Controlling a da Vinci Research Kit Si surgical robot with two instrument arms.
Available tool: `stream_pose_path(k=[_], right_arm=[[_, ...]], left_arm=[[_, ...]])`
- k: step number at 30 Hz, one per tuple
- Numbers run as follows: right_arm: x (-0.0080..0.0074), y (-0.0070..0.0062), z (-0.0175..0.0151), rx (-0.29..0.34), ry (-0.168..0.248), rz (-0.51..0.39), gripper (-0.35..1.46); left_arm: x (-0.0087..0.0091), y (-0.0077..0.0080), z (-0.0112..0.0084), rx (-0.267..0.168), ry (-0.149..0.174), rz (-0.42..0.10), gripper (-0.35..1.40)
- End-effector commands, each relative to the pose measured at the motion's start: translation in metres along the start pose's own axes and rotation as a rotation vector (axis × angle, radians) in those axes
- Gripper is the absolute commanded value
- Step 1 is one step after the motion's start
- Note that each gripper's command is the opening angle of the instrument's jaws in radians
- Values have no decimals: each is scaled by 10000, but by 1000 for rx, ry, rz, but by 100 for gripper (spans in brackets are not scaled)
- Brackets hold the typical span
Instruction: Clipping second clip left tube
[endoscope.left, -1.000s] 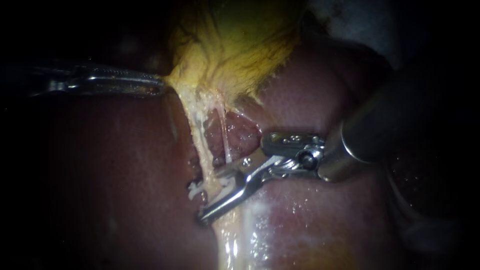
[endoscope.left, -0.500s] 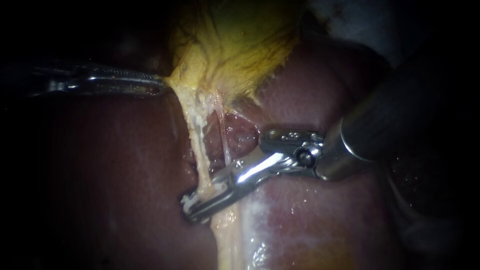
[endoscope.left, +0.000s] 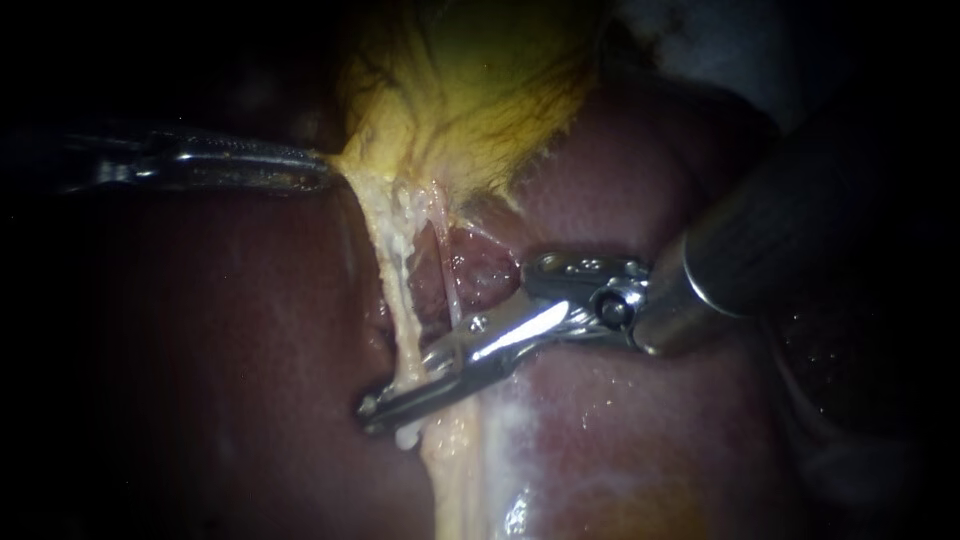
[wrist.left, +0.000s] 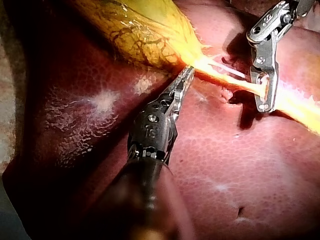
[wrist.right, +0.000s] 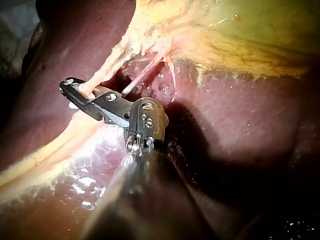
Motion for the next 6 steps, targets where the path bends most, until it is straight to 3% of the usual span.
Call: stream_pose_path(k=[1, 6], right_arm=[[0, 0, 0, 0, 0, -1, -35], [0, 0, 0, 0, -1, 4, -35]], left_arm=[[0, 0, 0, 0, 0, 0, -35], [0, 0, 0, 0, 0, 0, -35]])
